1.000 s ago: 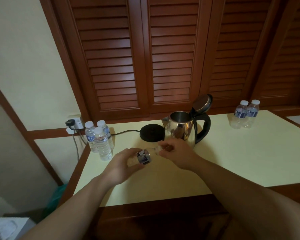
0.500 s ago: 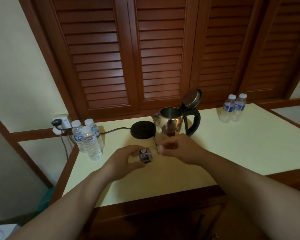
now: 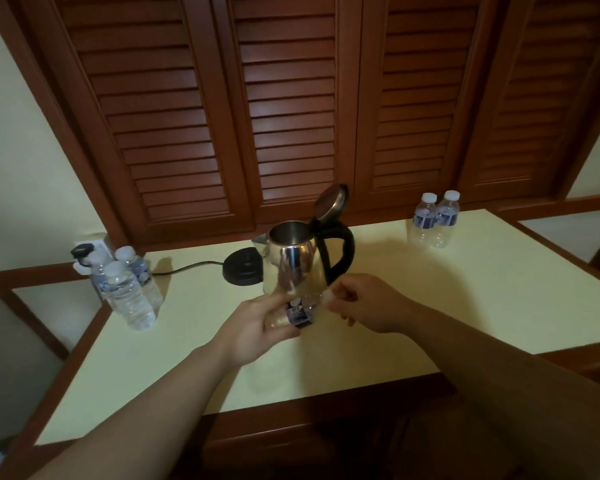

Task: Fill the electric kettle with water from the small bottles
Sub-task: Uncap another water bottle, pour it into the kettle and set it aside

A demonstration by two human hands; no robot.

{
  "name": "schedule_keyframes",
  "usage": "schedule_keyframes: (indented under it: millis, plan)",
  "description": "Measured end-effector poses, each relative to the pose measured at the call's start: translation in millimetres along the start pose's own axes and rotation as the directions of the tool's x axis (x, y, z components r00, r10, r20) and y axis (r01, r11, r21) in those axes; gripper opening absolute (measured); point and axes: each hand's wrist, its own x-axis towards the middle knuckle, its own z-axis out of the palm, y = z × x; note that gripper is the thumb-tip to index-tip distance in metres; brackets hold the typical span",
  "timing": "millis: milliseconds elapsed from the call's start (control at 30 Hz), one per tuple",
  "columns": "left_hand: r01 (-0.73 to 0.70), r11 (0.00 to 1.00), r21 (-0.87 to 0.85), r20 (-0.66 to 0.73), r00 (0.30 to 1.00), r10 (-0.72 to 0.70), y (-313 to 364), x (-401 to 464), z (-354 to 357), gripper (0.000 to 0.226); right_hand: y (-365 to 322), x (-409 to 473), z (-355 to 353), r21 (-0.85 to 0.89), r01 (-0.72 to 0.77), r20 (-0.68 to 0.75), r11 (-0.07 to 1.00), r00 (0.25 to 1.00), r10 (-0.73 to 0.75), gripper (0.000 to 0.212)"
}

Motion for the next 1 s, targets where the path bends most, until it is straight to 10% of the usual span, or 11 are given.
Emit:
schedule_keyframes:
  millis: [467, 700, 1000]
  plan:
    - [0.108, 0.959, -0.262, -0.075, 0.988, -0.132, 108.8, 111.5, 137.6, 0.044, 137.4, -24.9, -119.5, -0.051, -0.126, -0.105, 0.991, 0.987, 0.121, 0.058]
    - [0.215, 0.815, -0.538, -0.046, 0.958, -0.283, 135.7, 178.0, 190.7, 0.041, 208.5, -31.5, -157.9, 0.020, -0.291, -0.211, 0.956, 0.934, 0.289, 0.026]
    - [0.187, 0.767, -0.614, 0.017, 0.974, -0.224, 146.8, 231.4, 225.2, 0.047, 245.1, -12.7, -160.3, 0.007, -0.090, -0.279, 0.996, 0.956, 0.089, 0.057]
